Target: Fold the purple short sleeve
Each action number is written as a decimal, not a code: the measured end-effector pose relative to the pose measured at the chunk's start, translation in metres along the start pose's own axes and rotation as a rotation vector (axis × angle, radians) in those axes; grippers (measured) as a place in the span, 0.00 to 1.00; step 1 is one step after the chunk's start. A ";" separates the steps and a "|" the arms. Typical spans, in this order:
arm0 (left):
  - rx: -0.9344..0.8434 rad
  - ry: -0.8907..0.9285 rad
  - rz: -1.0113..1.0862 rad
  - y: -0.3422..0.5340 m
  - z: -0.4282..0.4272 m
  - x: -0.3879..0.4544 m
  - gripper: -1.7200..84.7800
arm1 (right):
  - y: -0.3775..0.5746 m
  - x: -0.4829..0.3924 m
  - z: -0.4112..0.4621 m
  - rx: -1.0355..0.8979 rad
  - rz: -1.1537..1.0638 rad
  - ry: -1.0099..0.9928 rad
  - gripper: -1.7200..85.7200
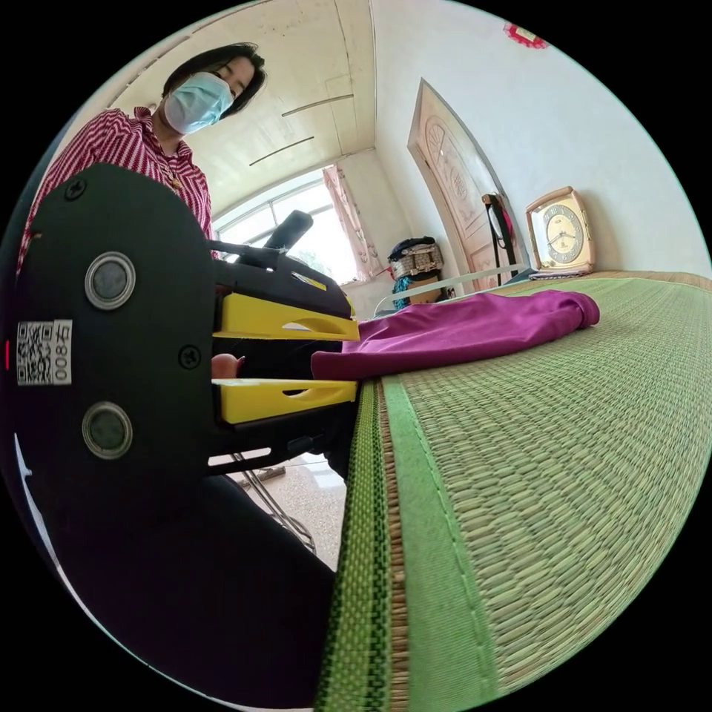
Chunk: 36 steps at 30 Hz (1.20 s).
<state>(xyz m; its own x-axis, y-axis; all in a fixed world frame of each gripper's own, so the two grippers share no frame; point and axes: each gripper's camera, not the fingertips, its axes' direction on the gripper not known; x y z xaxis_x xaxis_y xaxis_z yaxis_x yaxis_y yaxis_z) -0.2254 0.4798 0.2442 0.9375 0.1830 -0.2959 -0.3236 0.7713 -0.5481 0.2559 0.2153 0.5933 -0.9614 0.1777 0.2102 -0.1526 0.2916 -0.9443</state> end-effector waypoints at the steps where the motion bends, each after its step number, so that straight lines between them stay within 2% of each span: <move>1: -0.015 -0.003 -0.007 -0.001 0.002 -0.006 0.08 | -0.001 -0.001 0.001 -0.001 0.000 0.002 0.12; 4: -0.084 0.002 0.004 -0.009 0.011 -0.025 0.06 | -0.003 -0.005 0.003 -0.001 0.000 -0.001 0.12; 8: -0.037 -0.048 0.004 -0.017 -0.011 -0.048 0.04 | -0.003 -0.008 0.004 0.007 0.001 0.001 0.12; 11: -0.066 -0.030 -0.024 -0.020 -0.012 -0.070 0.04 | -0.006 -0.010 0.006 0.008 0.003 0.010 0.12; 20: 0.010 0.012 -0.078 -0.026 -0.055 -0.120 0.07 | -0.019 -0.016 0.020 -0.015 0.009 0.054 0.11; 25: 0.031 0.156 -0.232 -0.025 -0.066 -0.188 0.09 | -0.028 -0.020 0.032 -0.046 0.004 0.082 0.11; 29: 0.024 0.388 -0.403 -0.020 -0.054 -0.264 0.13 | -0.032 -0.020 0.036 -0.051 0.006 0.100 0.09; 33: -0.037 0.590 -0.445 -0.027 -0.031 -0.312 0.16 | -0.036 -0.020 0.038 -0.058 0.001 0.092 0.07; 36: -0.043 0.677 -0.441 -0.030 -0.031 -0.341 0.16 | -0.037 -0.020 0.037 -0.061 -0.006 0.076 0.06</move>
<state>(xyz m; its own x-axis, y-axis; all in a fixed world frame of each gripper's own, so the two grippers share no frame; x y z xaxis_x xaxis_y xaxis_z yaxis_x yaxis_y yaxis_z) -0.5391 0.3756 0.3376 0.7038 -0.5522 -0.4470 0.0406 0.6594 -0.7507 0.2726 0.1655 0.6149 -0.9402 0.2456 0.2362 -0.1415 0.3493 -0.9263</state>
